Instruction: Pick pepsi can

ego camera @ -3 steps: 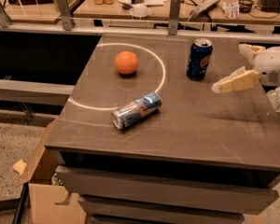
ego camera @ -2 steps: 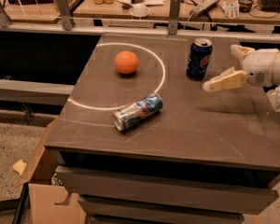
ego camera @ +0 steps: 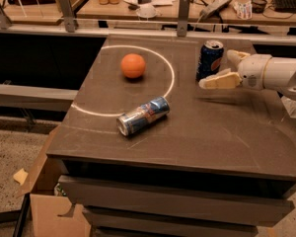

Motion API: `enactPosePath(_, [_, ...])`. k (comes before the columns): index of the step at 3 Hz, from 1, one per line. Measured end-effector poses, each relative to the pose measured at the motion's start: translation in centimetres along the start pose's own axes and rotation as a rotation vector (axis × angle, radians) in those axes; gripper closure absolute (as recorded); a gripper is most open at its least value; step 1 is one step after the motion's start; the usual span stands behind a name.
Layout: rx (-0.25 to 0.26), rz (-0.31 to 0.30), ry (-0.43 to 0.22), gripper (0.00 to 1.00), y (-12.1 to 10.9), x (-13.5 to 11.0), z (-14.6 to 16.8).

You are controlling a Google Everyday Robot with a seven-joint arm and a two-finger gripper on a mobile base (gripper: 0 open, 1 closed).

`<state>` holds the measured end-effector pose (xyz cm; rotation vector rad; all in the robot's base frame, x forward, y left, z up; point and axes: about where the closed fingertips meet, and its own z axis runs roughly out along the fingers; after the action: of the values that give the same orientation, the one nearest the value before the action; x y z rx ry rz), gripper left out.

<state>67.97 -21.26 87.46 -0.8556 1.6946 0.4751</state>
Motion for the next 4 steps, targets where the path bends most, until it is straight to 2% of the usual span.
enactPosePath(1, [0.001,0.019,-0.035,0.46,-1.1,-0.3,2.7])
enactPosePath(2, [-0.017,0.016,-0.058,0.68,-1.2,-0.9,3.7])
enactPosePath(3, [-0.086,0.028,-0.099,0.92,1.0,-3.6,4.2])
enactPosePath(4, [-0.155,0.033,-0.143,1.0,3.3,-6.6,4.3])
